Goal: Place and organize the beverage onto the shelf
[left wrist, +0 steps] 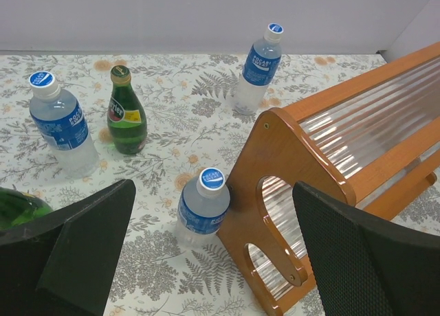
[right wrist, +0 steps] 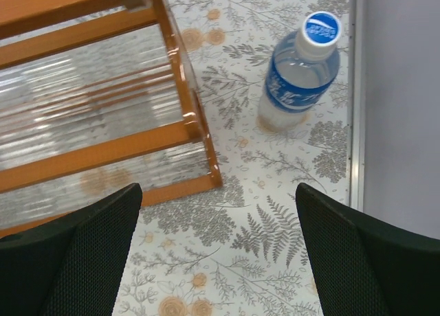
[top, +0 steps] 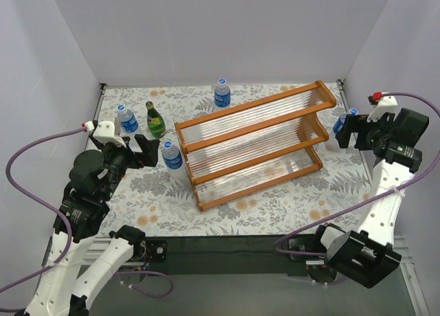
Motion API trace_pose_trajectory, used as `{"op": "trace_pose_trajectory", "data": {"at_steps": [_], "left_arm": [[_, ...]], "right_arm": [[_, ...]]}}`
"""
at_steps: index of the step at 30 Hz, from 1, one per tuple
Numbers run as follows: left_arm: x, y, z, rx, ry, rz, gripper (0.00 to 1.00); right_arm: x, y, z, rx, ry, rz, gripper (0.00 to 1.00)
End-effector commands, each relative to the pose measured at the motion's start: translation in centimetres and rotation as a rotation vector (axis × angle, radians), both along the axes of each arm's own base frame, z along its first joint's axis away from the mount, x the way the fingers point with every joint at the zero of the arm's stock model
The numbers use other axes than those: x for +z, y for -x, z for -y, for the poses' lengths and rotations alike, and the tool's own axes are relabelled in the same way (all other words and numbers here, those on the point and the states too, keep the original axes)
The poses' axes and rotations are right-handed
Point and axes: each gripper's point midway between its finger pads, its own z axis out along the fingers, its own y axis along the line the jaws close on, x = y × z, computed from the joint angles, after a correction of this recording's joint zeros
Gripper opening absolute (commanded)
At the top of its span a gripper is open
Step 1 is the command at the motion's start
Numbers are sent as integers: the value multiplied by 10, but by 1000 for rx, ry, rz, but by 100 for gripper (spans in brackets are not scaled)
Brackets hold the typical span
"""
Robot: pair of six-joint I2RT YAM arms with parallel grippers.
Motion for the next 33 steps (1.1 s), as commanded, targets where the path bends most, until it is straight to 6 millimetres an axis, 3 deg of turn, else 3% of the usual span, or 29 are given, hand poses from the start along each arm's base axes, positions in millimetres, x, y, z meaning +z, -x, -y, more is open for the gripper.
{"op": "trace_pose_trajectory", "data": {"at_steps": [1,2,4,8,16,25,33], "left_arm": [[3,0,-2,3,-36,38,98],[3,0,-1,1,-38,39,98],[1,0,2,-13,-46,37,98],[3,0,3,-11,-66,39,98],[2,-1,9,-36,-60,30,98],[14,2,10,-36,-28,44,98],[19,3,13,-47,5,43,98]], "right_arm": [[21,-29,26,-29,31,123,98],[30,-40,31,-29,59,184,98],[21,-48,33,-30,50,212,98],[29,-67,40,-24,65,296,95],[16,-96,73,-97,94,251,91],[12,-128,81,-68,40,248,85],[-4,-145,83,-55,-12,211,81]]}}
